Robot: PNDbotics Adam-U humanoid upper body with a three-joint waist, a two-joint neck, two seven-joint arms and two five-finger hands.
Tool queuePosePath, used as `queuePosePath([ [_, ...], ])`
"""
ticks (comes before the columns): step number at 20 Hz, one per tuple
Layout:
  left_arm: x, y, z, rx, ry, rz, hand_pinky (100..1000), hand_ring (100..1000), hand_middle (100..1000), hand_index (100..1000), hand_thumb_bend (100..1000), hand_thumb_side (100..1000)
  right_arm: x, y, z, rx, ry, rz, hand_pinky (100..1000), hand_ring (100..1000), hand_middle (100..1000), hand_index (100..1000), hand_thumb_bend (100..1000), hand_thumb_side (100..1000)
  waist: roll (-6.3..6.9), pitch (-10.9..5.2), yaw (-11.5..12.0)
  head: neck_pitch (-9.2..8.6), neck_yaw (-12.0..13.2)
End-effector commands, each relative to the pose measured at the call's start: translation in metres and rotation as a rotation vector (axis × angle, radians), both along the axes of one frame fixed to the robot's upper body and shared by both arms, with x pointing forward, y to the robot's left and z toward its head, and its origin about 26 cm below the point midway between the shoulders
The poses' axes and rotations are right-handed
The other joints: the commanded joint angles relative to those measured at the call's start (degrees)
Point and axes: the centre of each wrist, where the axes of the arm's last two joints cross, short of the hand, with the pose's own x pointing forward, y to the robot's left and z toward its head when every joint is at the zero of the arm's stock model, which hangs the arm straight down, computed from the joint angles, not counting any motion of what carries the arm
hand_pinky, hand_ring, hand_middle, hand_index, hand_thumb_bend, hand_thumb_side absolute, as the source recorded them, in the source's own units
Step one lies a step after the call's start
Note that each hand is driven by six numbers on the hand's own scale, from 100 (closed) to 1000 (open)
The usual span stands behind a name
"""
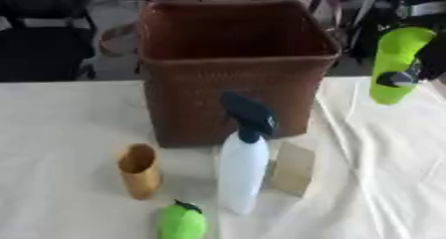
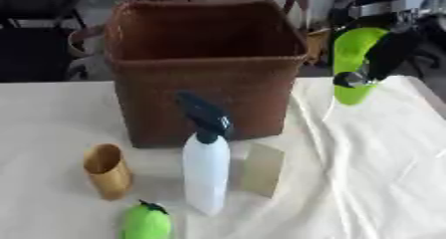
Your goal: Pick up objects on the table and place them in the box.
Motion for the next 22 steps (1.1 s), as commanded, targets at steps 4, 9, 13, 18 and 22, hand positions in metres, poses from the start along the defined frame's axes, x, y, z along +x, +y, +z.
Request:
queuePosePath([
  [4,-0.002,0.003,0.015,0.054,-0.026,0.013,953,895,833,774,100,966,-0.002,-0.006,0.027,0.025,-0.075,-0.03,100,436,466,499,100,109,-0.4,-0.89,-0.01,-0.6,0.38],
  [9,-0.002,0.003,0.018,0.067,-0.032,0.015,954,896,833,774,100,966,0.001,-0.004,0.048,0.064,-0.135,-0.037,100,422,454,497,100,114,-0.93,-0.36,0.19,-0.71,0.65],
  [13,-0.002,0.003,0.021,0.078,-0.038,0.017,953,896,833,774,100,967,0.005,0.002,0.066,0.097,-0.181,-0.031,100,414,451,497,100,117,-1.38,0.16,0.29,-1.11,0.6],
  [18,-0.002,0.003,0.023,0.085,-0.045,0.019,953,896,833,774,100,966,0.01,0.006,0.078,0.116,-0.212,-0.025,100,410,448,497,100,119,-1.81,0.61,0.49,-1.57,0.51],
  [22,-0.001,0.002,0.028,0.096,-0.062,0.013,953,896,833,774,100,967,0.01,0.016,0.093,0.161,-0.269,0.002,100,397,438,493,100,123,-2.69,1.73,1.32,-2.51,0.13],
])
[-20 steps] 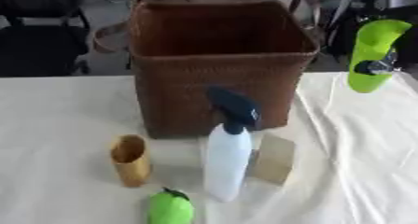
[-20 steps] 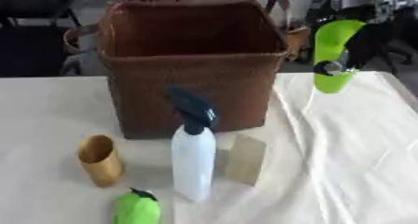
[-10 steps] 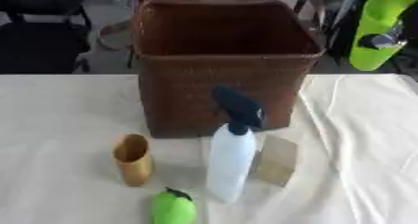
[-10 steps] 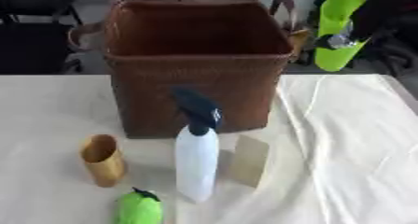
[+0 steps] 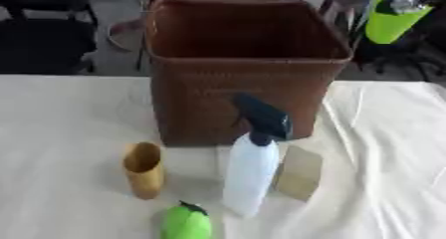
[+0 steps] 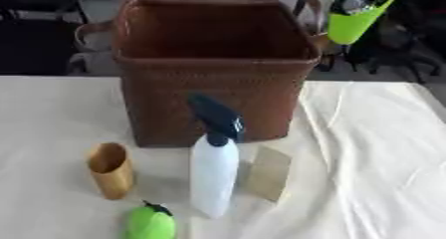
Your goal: Pick up objects on the table and place them in the box.
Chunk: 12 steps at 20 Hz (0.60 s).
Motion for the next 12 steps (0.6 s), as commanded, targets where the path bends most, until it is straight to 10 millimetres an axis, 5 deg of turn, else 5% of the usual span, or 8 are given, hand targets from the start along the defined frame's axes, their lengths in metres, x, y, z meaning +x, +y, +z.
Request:
queuePosePath([
  [1,-0.001,0.0,0.018,0.056,-0.04,0.001,953,896,833,774,100,967,-0.005,0.002,0.02,0.037,-0.08,0.004,100,393,435,489,100,125,-0.13,-0.33,0.44,-1.31,-0.5],
  [12,0.002,-0.004,0.03,0.072,-0.082,-0.023,955,896,832,774,100,967,0.0,0.033,0.046,0.107,-0.191,0.075,100,383,427,487,100,140,-1.03,2.43,2.62,-3.97,-1.6],
])
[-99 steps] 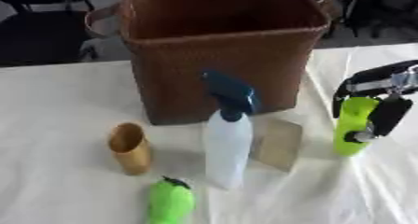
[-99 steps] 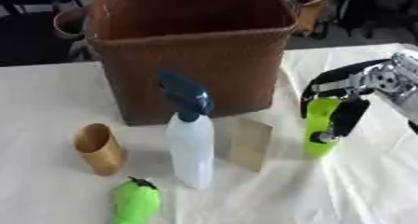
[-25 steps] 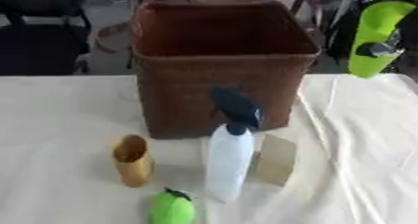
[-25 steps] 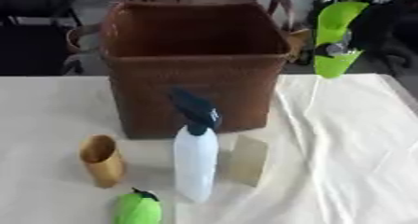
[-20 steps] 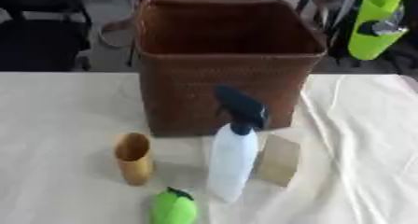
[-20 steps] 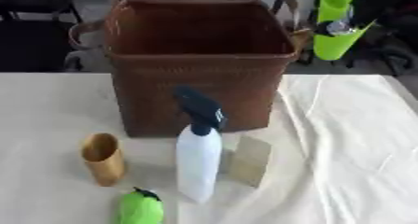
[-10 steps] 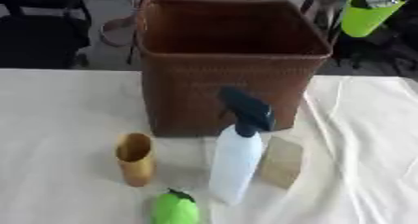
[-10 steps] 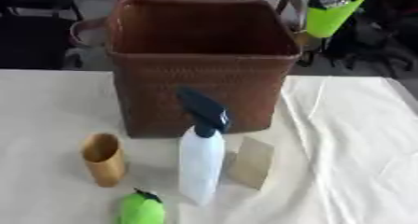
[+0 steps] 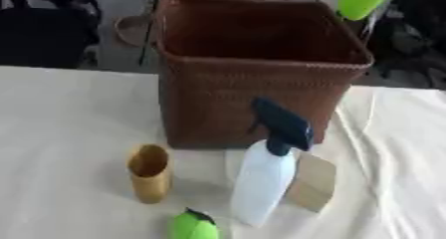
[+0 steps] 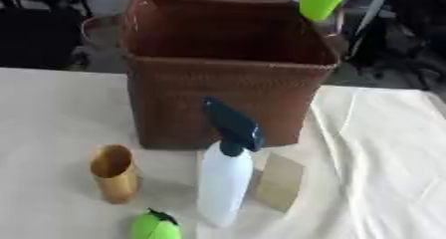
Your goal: Pick up objects on the table and place them in the box.
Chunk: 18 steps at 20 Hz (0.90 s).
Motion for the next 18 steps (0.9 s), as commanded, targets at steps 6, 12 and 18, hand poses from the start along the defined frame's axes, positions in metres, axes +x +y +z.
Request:
queuePosePath([
  [6,-0.001,-0.002,0.018,0.055,-0.04,-0.014,955,896,832,774,100,967,-0.004,0.006,0.015,0.032,-0.074,0.018,100,382,427,487,100,140,0.22,-0.42,0.85,-1.27,-0.87],
  [12,0.001,-0.005,0.022,0.045,-0.063,-0.037,955,896,832,774,100,967,-0.002,-0.002,0.003,0.026,-0.079,0.027,100,374,416,484,100,163,0.36,0.94,2.63,-4.08,-2.46],
  [18,0.002,-0.007,0.023,0.036,-0.068,-0.051,954,895,832,773,100,967,-0.004,-0.008,-0.01,0.059,-0.134,0.048,100,365,413,488,100,170,0.57,1.39,3.63,-5.31,-3.86],
])
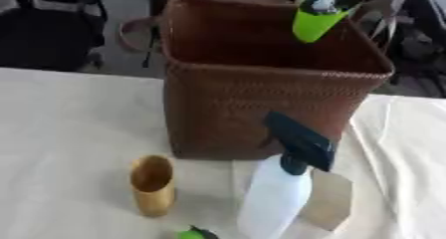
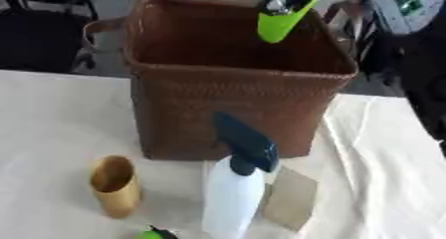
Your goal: Pick up objects on the table and place them in the box.
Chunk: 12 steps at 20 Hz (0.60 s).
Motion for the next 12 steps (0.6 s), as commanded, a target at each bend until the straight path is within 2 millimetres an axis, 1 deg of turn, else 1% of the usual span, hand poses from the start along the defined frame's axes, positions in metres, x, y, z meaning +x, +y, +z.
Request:
queuePosePath([
  [1,-0.002,-0.001,0.009,0.024,-0.018,-0.009,954,895,832,773,100,967,-0.017,-0.006,0.016,0.023,-0.103,0.008,100,365,413,488,100,170,0.58,-1.1,0.11,-1.32,-0.47],
  [2,-0.002,-0.001,0.008,0.022,-0.016,-0.01,954,895,832,773,100,966,-0.018,-0.005,0.014,0.029,-0.116,0.015,100,366,413,485,100,187,0.64,-1.12,0.1,-1.49,-0.5],
  [9,-0.002,-0.001,0.007,0.017,-0.012,-0.013,954,895,832,773,100,966,-0.012,0.0,0.0,0.052,-0.163,0.03,100,367,414,485,100,190,0.76,-1.22,0.05,-1.81,-0.49],
  [10,-0.002,-0.001,0.006,0.013,-0.01,-0.014,953,893,831,772,100,966,-0.011,0.001,-0.002,0.052,-0.173,0.032,140,462,452,531,100,290,0.88,-1.32,0.06,-1.63,-0.48],
  [11,-0.001,-0.001,0.004,0.007,-0.006,-0.016,953,893,831,772,100,966,-0.012,0.002,-0.004,0.042,-0.191,0.037,140,462,452,531,100,290,1.04,-1.43,0.03,-1.41,-0.47],
  [12,-0.001,-0.001,0.003,0.003,-0.005,-0.017,952,893,831,772,100,965,-0.013,0.003,-0.006,0.032,-0.213,0.04,177,493,495,582,100,388,1.13,-1.49,0.02,-1.31,-0.51],
])
